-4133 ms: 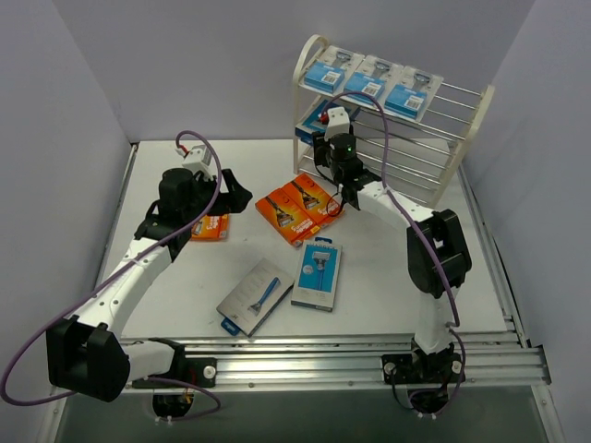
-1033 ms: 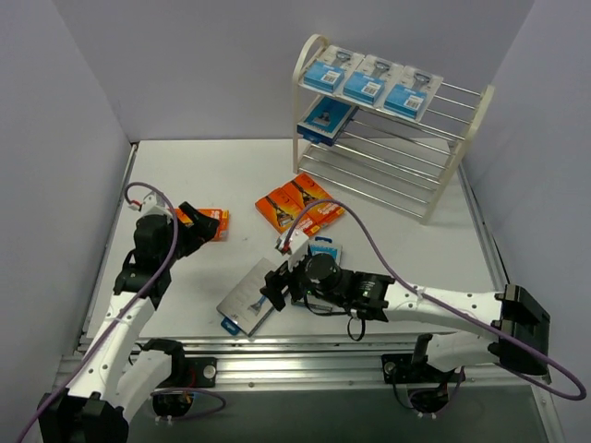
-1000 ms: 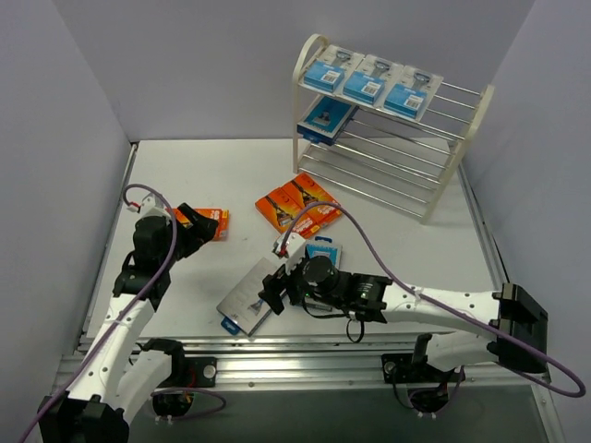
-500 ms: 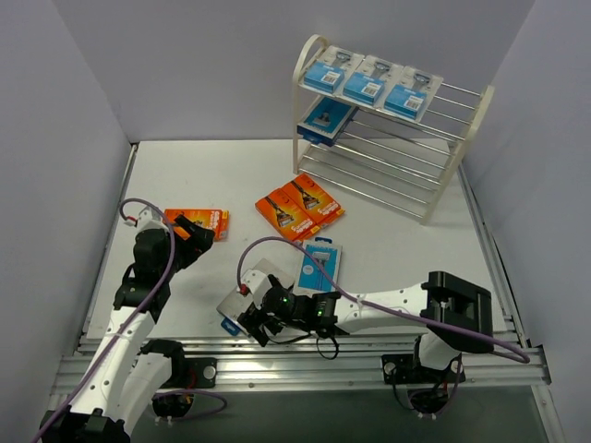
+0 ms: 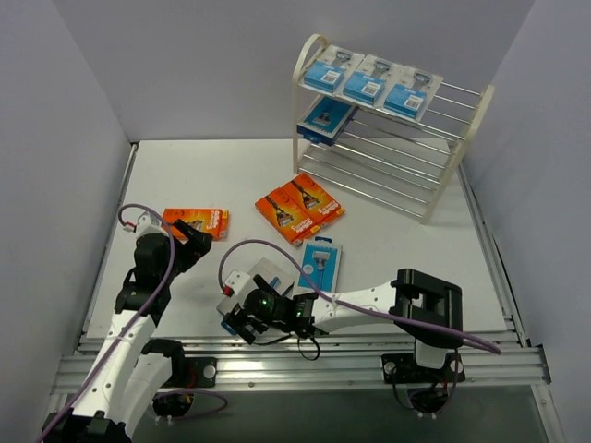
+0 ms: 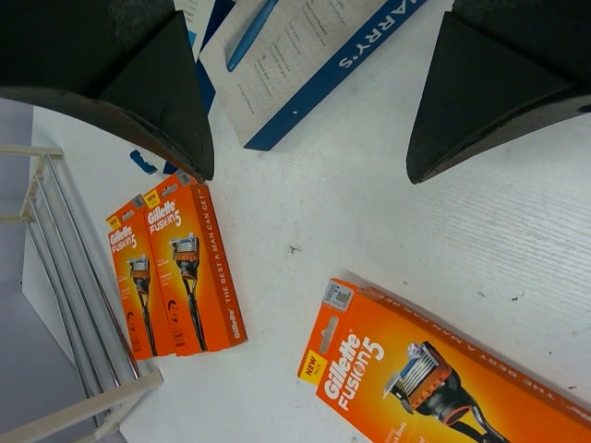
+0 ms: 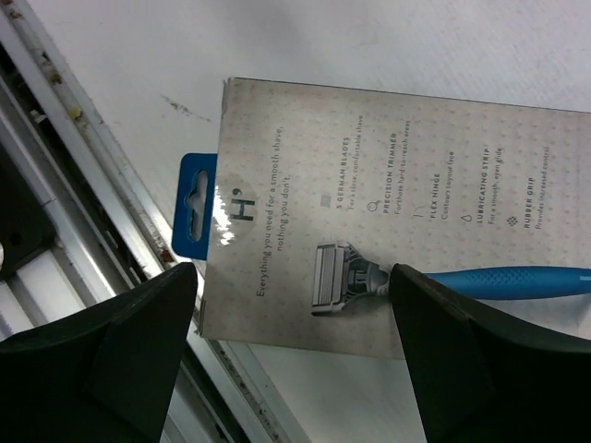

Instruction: Place and organize the shaving razors onto the shelf

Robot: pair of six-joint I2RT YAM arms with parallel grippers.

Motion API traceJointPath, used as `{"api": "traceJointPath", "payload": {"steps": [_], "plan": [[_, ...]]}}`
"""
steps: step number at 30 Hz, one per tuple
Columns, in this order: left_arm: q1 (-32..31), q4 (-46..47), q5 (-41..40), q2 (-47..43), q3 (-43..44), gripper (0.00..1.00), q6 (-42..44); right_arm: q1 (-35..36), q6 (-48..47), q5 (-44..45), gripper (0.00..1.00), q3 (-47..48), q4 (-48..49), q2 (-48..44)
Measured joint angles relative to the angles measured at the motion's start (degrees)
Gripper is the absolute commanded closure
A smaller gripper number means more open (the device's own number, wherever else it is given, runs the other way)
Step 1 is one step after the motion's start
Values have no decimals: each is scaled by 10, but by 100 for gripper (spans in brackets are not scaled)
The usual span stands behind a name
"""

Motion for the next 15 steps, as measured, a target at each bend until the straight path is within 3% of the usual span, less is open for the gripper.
{"api": "traceJointPath", "payload": {"steps": [15], "plan": [[10, 2, -12, -20, -2, 6, -7, -23, -14, 90, 21, 70, -26, 65]]}}
